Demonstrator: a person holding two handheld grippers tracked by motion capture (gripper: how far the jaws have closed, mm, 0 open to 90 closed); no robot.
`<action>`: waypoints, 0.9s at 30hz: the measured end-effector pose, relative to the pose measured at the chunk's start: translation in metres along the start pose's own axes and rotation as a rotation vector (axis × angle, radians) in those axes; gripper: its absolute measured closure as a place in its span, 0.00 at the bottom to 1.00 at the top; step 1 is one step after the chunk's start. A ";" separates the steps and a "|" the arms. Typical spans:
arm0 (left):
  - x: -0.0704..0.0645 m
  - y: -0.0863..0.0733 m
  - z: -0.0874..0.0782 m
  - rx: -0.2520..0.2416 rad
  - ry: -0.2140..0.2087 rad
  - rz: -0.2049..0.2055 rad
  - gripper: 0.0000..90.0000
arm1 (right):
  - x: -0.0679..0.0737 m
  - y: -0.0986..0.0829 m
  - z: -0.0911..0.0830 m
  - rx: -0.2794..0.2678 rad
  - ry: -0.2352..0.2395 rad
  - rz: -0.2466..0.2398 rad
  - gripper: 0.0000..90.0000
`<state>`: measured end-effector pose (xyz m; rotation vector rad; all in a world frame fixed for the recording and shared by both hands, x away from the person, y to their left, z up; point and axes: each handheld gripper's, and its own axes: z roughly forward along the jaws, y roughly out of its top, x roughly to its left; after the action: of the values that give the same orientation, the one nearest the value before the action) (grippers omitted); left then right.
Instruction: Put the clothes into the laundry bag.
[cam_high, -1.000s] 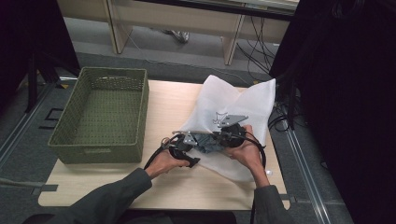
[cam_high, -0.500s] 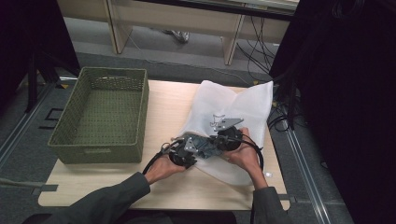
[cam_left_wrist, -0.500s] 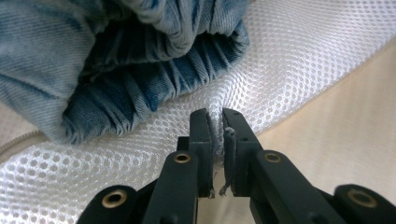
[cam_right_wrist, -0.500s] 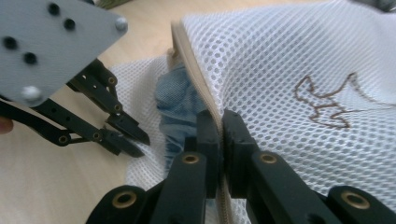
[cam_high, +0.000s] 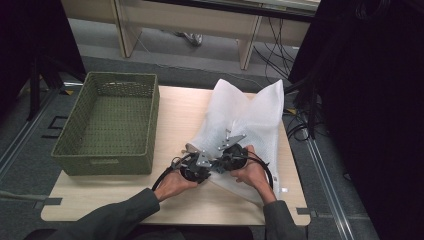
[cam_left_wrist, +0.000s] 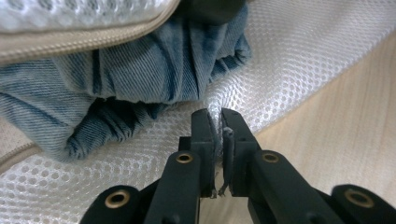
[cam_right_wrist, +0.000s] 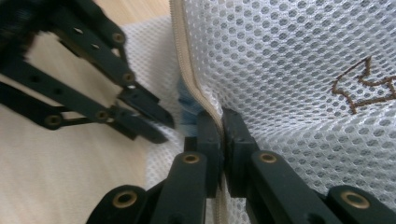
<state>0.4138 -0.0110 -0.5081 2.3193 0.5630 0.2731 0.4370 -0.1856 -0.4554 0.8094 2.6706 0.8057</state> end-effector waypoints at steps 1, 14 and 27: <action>0.000 0.000 -0.001 0.010 -0.006 0.017 0.94 | 0.000 0.000 0.000 0.000 0.000 0.000 0.98; -0.022 -0.006 -0.010 0.028 -0.060 0.059 0.95 | -0.029 -0.007 0.009 0.047 -0.150 0.011 0.98; -0.026 -0.004 -0.011 0.028 -0.111 0.007 0.91 | -0.045 -0.010 0.006 0.033 -0.172 0.026 0.98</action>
<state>0.3858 -0.0140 -0.5044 2.3473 0.5070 0.1392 0.4717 -0.2161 -0.4631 0.8811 2.5324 0.6674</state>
